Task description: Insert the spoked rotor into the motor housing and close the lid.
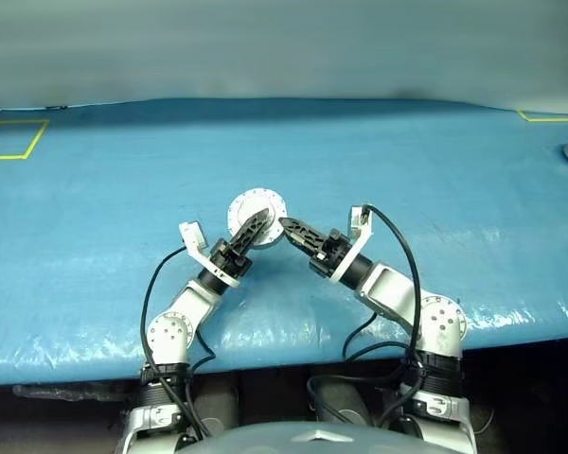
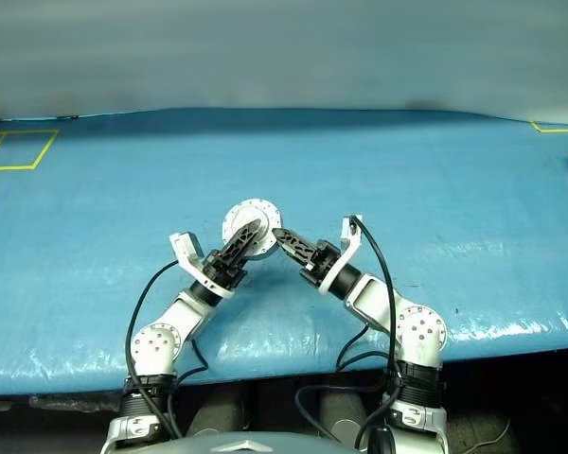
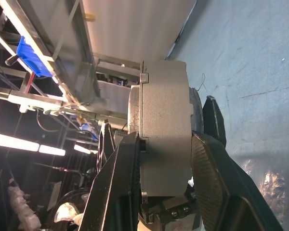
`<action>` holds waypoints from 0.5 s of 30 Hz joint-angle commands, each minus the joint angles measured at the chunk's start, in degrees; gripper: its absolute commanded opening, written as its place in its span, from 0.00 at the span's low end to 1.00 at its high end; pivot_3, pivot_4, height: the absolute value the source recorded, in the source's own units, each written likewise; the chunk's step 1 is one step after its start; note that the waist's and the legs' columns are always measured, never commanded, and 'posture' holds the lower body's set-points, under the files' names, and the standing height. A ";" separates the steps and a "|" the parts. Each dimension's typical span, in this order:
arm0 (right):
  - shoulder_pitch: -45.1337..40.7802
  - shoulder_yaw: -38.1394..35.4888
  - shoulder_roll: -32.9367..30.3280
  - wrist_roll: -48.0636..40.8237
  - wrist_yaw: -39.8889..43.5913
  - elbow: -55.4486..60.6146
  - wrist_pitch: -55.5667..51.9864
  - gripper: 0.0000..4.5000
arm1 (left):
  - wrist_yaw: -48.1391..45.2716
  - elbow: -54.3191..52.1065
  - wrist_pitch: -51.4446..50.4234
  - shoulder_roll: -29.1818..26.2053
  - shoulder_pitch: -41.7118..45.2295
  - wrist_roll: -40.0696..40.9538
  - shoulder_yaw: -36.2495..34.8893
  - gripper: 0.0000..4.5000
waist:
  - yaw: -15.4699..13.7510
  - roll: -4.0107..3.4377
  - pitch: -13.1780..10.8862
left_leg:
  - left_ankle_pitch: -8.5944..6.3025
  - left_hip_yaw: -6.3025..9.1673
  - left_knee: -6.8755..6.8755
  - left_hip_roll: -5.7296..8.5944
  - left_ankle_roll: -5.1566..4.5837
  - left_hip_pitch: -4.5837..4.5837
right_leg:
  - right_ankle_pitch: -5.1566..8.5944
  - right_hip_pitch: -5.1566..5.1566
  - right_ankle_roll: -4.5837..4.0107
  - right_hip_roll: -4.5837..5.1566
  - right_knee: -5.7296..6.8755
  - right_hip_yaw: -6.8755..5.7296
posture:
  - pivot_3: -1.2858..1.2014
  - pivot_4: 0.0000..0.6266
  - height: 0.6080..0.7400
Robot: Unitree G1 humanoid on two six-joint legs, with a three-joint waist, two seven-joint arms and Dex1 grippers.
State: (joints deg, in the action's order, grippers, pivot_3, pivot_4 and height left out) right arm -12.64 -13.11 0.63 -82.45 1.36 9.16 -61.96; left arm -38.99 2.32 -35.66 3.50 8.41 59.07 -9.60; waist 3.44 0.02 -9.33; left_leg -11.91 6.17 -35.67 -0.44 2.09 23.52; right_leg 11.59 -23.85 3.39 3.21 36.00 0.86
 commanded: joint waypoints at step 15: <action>1.08 4.30 -2.61 -4.21 1.73 5.21 3.73 0.26 | 2.17 2.12 3.09 4.16 0.88 2.45 -0.35 0.61 | -0.07 0.01 0.00 | -0.01 0.02 -0.09 0.01 -0.02 0.04 | -0.01 0.01 0.01 -0.01 0.00 0.00 | 0.52 0.24 1.00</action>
State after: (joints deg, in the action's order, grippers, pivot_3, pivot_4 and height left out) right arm -11.31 -9.30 -2.01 -83.59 1.11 9.71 -58.05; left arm -38.47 4.41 -35.46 3.59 8.81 61.73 -8.76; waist 3.36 0.02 -9.34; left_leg -11.92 6.18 -35.76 -0.43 2.07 23.56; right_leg 11.58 -23.85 3.40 3.21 36.00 0.86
